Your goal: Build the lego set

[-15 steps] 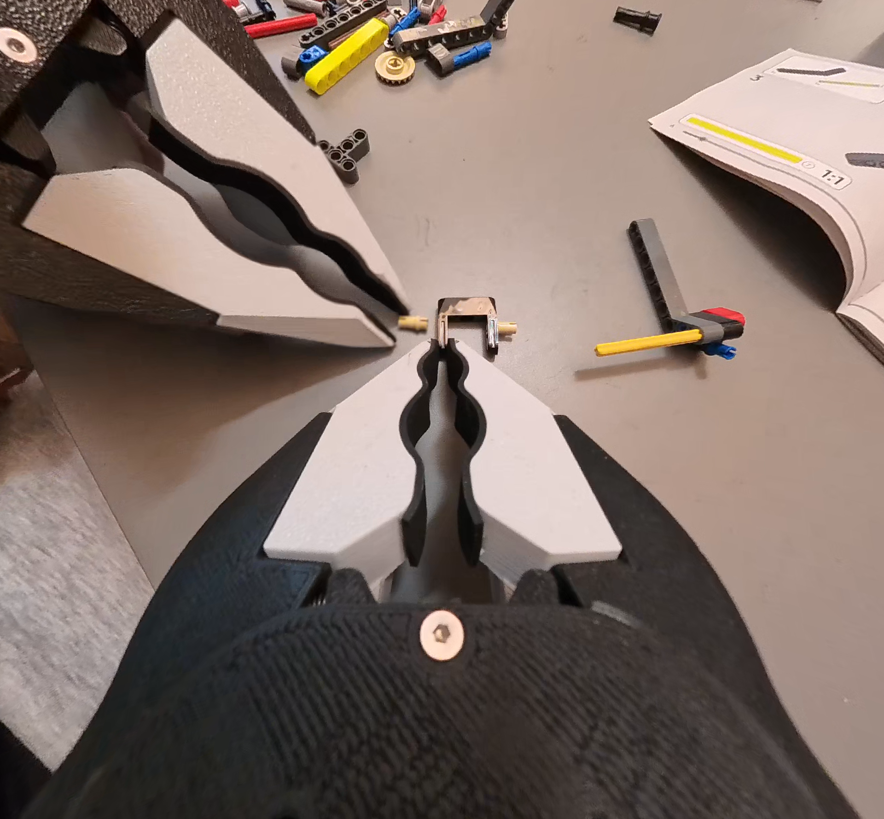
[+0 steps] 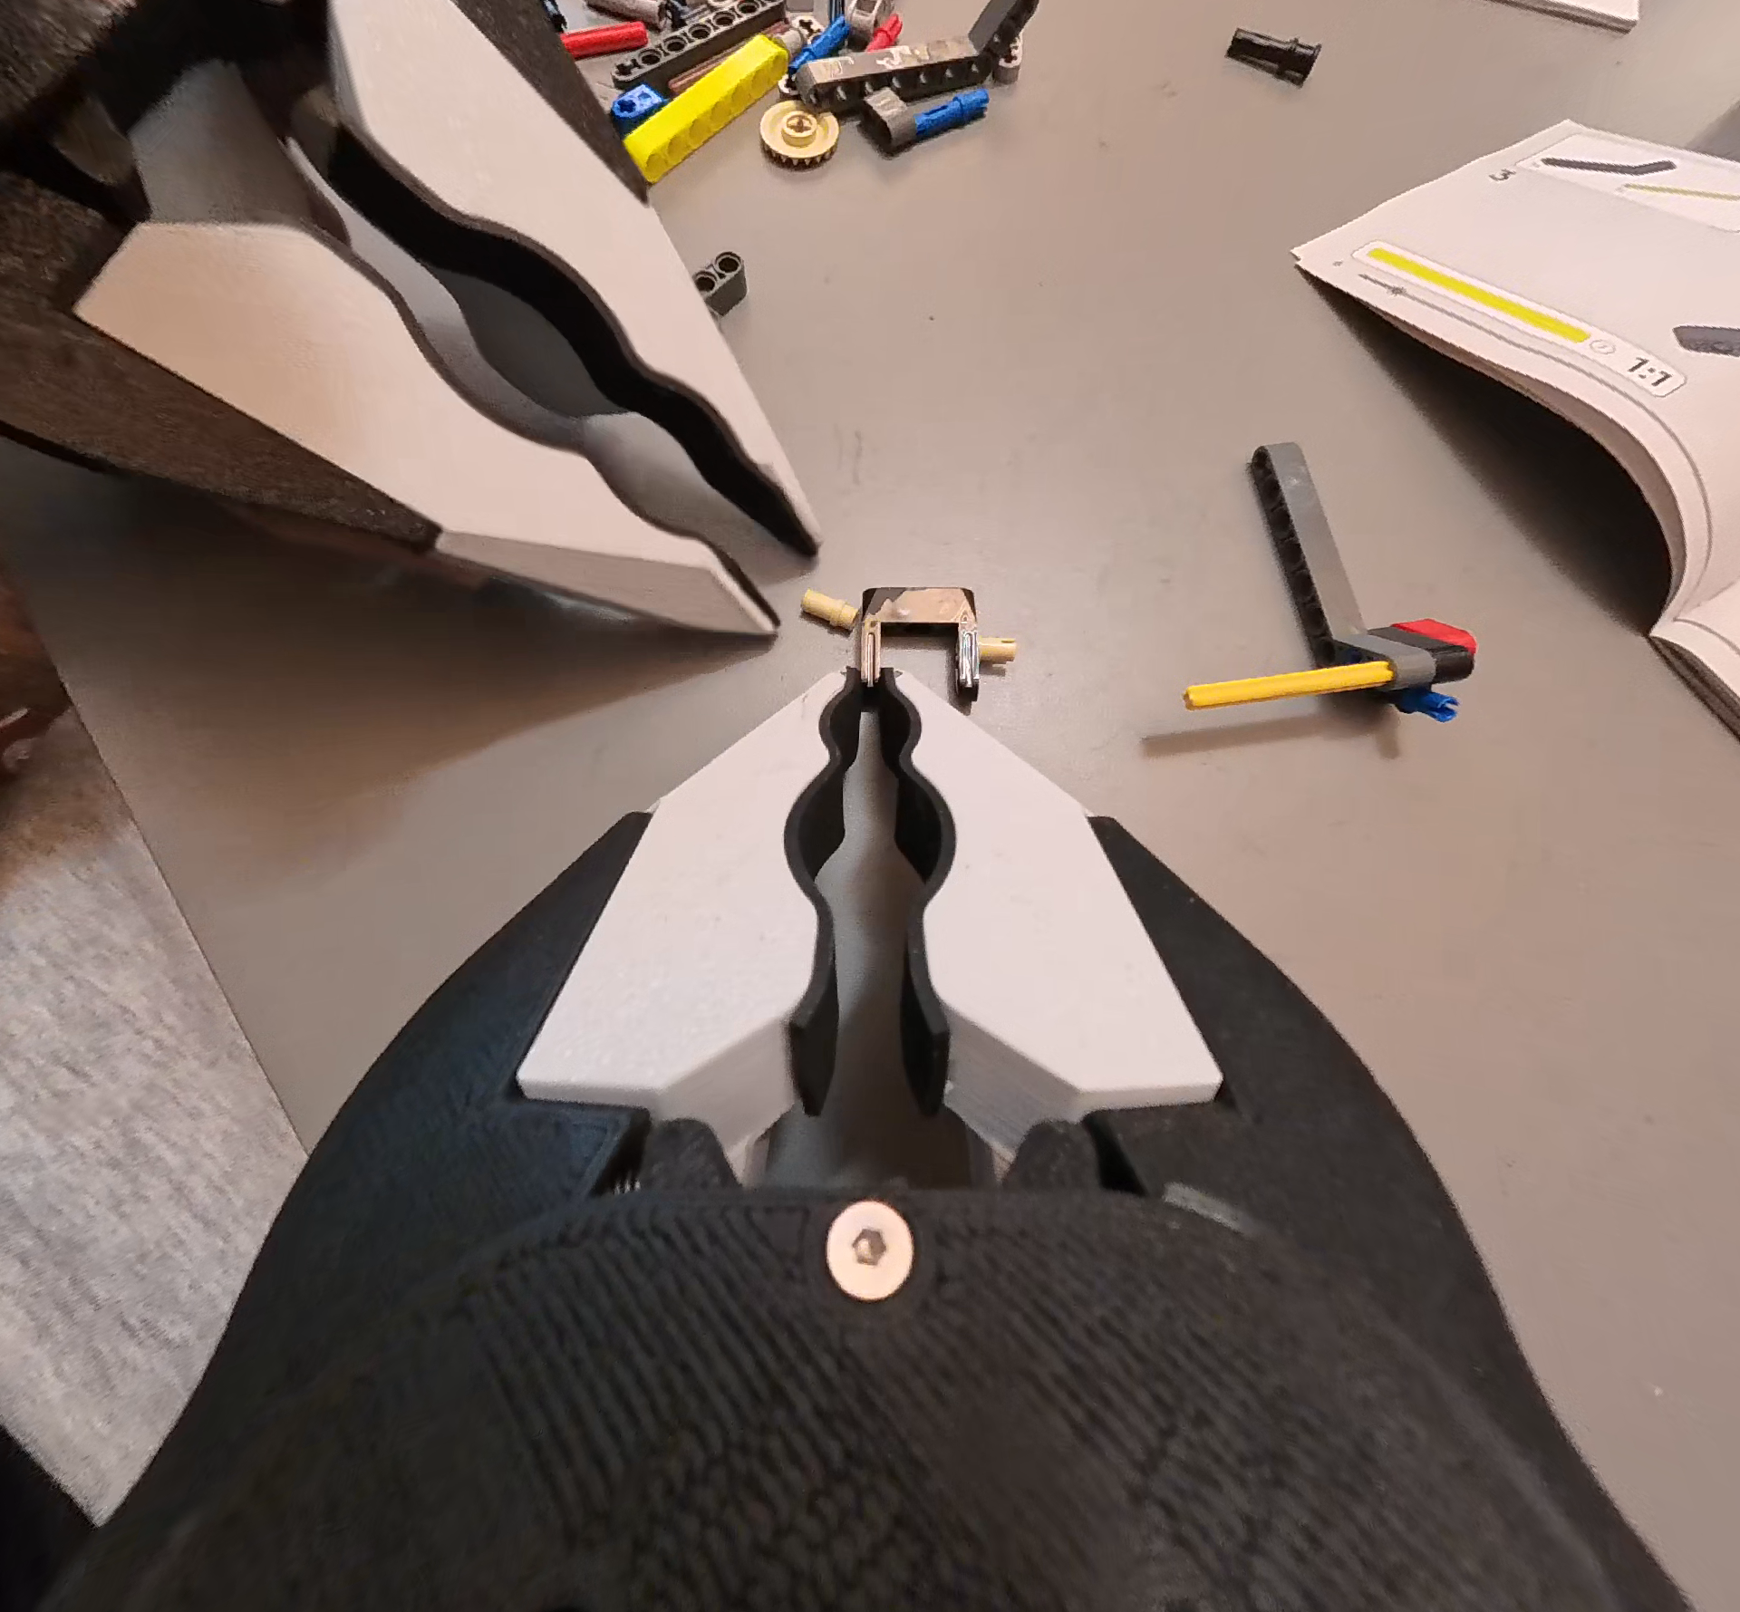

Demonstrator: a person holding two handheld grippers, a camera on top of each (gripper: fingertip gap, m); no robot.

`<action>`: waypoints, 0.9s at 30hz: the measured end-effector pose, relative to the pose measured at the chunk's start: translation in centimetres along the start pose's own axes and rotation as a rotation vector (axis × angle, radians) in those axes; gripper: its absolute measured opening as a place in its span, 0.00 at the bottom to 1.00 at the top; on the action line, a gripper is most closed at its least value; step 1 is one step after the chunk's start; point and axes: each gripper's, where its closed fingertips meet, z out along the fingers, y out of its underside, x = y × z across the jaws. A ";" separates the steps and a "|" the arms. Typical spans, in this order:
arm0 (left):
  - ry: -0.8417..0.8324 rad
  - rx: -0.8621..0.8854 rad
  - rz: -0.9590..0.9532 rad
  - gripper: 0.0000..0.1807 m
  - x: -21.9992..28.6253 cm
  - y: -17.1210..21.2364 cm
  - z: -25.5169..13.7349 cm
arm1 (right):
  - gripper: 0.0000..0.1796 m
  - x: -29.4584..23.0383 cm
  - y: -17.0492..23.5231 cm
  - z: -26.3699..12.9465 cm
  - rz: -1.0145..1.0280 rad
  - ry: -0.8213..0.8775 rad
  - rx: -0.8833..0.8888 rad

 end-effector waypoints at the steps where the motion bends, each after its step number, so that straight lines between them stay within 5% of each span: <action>1: 0.010 -0.001 0.001 0.08 0.1 -0.1 0.1 | 0.01 0.0 0.0 0.0 0.001 -0.001 0.000; 16: -0.050 -0.006 -0.093 0.01 -0.7 -0.7 0.9 | 0.01 0.4 -0.1 0.1 0.021 -0.004 -0.002; 27: -0.091 0.189 -0.116 0.01 -1.0 -3.6 -0.4 | 0.01 1.1 -2.9 -1.1 0.030 0.015 0.182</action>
